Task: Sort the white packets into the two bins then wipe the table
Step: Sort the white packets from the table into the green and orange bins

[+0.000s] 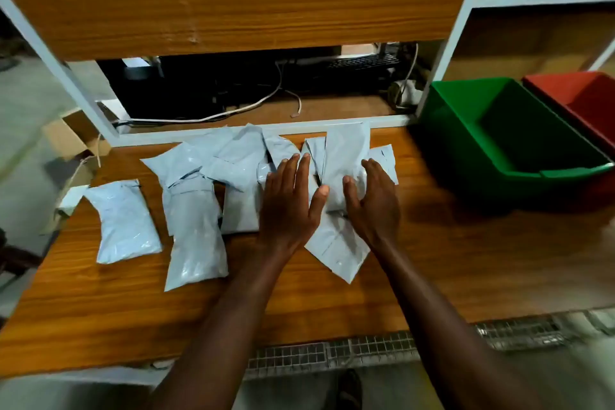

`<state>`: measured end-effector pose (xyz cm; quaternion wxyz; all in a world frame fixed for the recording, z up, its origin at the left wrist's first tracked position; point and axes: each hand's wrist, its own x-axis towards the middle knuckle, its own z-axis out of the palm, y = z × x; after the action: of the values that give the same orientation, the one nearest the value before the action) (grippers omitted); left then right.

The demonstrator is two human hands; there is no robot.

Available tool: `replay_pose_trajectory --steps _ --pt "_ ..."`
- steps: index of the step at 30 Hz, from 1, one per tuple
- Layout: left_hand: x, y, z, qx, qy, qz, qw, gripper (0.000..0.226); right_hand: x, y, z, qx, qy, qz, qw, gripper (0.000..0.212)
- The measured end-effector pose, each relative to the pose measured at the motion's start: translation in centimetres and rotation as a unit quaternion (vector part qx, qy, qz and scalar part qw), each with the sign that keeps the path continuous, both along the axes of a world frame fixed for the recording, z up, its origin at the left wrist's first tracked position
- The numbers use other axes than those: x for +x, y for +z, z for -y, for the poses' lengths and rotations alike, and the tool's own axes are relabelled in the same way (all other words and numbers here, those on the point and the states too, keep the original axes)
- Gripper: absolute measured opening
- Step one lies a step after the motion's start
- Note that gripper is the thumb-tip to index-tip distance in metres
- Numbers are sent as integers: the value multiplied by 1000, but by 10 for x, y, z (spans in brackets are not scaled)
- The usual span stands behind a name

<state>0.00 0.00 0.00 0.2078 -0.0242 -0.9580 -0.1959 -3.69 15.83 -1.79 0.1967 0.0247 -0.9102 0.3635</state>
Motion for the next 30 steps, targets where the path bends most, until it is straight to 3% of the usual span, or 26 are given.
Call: replay_pose_trajectory --steps 4,11,18,21,23,25,27,30 --pt "-37 1 4 43 63 12 997 68 -35 -5 -8 -11 11 35 999 65" --pt "-93 -6 30 100 127 120 979 70 -74 -13 2 18 2 120 993 80" --pt "-115 -23 45 228 180 164 943 99 -92 -6 8 14 -26 221 975 96" --pt "-116 -22 45 257 186 154 936 99 -98 -1 7 5 -22 258 966 96" --pt "-119 -20 47 302 181 140 926 93 -104 -2 4 -3 -24 280 960 79" --pt "-120 -20 50 368 160 123 908 72 -107 -4 1 -33 -22 278 960 60" --pt "-119 -18 53 426 134 117 887 47 -108 -7 -4 -91 -11 271 958 51" --pt "-116 -8 51 491 91 127 857 30 -102 -2 -15 -183 0 248 951 41"
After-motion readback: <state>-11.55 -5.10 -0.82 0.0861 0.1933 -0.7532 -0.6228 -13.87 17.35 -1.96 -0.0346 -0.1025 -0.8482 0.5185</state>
